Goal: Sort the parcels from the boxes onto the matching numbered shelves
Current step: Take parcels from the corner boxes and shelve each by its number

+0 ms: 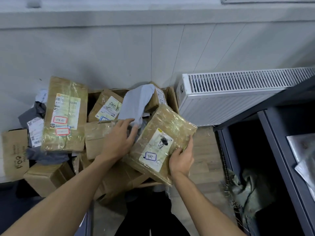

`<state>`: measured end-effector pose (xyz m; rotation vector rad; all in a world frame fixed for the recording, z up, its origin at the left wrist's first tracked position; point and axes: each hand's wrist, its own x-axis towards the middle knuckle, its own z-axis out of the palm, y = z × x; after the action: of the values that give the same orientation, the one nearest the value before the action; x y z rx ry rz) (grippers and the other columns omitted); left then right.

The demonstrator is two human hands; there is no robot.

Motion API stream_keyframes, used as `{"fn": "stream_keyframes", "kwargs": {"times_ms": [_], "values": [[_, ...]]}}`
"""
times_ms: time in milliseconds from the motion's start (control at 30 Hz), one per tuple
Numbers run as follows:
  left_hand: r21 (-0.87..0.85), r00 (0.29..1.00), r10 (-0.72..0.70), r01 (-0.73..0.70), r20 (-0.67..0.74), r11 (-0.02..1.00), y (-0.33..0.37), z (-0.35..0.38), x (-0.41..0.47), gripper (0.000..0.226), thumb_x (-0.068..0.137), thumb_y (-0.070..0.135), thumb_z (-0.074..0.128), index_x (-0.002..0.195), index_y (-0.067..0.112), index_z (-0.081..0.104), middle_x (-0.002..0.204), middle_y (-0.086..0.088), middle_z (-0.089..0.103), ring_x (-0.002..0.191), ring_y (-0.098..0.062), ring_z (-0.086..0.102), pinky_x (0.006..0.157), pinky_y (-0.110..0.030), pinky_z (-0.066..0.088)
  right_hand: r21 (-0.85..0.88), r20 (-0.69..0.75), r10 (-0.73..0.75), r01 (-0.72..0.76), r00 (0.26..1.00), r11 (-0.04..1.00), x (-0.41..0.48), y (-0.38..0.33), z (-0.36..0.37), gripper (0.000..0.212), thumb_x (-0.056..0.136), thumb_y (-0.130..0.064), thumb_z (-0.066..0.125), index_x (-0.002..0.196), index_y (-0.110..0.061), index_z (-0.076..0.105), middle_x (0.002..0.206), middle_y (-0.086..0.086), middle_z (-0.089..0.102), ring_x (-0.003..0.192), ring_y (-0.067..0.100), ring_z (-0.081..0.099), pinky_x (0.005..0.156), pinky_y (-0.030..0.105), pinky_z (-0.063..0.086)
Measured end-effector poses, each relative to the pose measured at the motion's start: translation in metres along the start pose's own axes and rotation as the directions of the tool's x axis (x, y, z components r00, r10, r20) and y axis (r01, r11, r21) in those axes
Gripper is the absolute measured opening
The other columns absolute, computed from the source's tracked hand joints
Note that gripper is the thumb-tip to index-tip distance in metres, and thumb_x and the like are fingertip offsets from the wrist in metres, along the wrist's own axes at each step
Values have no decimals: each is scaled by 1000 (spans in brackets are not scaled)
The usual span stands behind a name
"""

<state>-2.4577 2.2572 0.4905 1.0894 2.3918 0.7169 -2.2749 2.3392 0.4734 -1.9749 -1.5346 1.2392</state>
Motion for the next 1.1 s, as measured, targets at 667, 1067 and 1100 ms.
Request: {"fn": "stream_keyframes", "kwargs": {"times_ms": [667, 1067, 1100], "values": [[76, 997, 22, -17, -73, 997, 10, 41, -72, 82, 89, 69, 37, 146, 10, 45, 151, -15, 39, 146, -28, 25, 119, -50, 25, -97, 48, 330, -325, 943, 941, -52, 61, -9, 46, 90, -40, 66, 121, -9, 51, 116, 19, 66, 113, 38, 59, 88, 39, 44], [-224, 951, -38, 111, 307, 968, -21, 60, -81, 81, 98, 59, 40, 160, 26, 1, 167, 11, -3, 151, 1, -3, 124, -30, 7, -296, 240, 62, 12, 969, 955, 14, 97, -35, 58, 92, -47, 65, 138, -21, 43, 119, 4, 53, 115, 24, 48, 97, 35, 40], [-242, 953, -26, 103, 301, 965, -22, 60, -81, 78, 99, 57, 40, 160, 26, 2, 167, 11, -2, 150, 3, -4, 124, -28, 6, -244, 277, 81, -12, 957, 970, 18, 98, -36, 59, 91, -47, 66, 138, -22, 42, 114, 1, 55, 110, 21, 50, 94, 33, 41]]}}
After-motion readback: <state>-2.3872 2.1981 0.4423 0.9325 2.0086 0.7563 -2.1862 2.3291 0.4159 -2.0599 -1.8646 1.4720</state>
